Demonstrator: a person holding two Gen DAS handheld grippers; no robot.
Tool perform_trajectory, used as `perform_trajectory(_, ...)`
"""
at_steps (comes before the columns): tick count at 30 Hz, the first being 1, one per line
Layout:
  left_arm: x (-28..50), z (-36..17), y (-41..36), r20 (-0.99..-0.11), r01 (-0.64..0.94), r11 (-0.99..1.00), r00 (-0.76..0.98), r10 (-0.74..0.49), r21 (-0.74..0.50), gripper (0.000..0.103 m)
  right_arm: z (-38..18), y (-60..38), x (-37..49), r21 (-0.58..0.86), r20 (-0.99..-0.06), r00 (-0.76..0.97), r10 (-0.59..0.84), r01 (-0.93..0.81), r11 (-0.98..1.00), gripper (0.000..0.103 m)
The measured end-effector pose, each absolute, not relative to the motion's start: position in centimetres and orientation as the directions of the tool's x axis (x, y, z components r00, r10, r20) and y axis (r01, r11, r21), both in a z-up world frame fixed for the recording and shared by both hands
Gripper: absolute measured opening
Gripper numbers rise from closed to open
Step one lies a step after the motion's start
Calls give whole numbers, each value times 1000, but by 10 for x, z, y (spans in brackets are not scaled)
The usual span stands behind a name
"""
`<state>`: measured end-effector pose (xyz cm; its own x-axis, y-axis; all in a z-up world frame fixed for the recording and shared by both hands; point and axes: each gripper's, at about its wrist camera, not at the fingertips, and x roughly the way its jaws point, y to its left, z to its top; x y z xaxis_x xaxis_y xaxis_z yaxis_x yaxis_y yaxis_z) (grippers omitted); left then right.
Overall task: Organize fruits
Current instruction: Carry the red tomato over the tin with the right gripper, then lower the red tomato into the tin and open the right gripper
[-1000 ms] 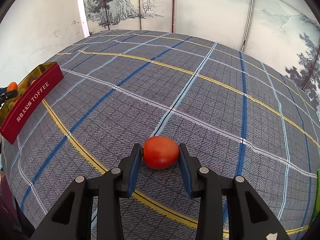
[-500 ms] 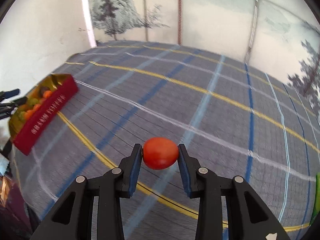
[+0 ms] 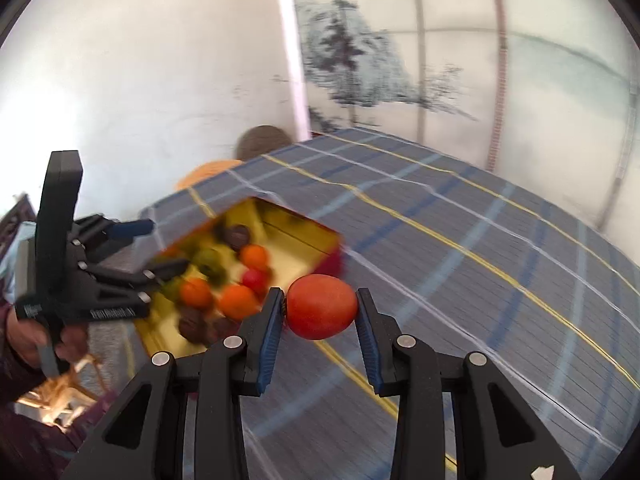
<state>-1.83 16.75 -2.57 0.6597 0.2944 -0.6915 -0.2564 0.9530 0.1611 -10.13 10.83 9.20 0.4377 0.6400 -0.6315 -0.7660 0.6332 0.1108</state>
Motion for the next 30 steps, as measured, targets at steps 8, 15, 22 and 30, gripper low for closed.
perform_trajectory(8, -38, -23, 190, -654, -316, 935, 675, 342, 162, 79, 68, 177, -97, 164, -658, 332, 676, -813, 559, 33)
perform_trajectory(15, -55, -19, 205, -612, -352, 920, 693, 380, 172, 84, 47, 211, -96, 193, -687, 277, 671, -822, 536, 33)
perform_trajectory(22, -58, -14, 211, -600, -379, 904, 683, 416, 196, 90, 31, 239, -95, 190, -718, 246, 651, -831, 523, 33)
perform_trajectory(30, -67, -3, 211, -555, -385, 902, 715, 426, 197, 96, 33, 244, -92, 206, -697, 263, 668, -818, 537, 43)
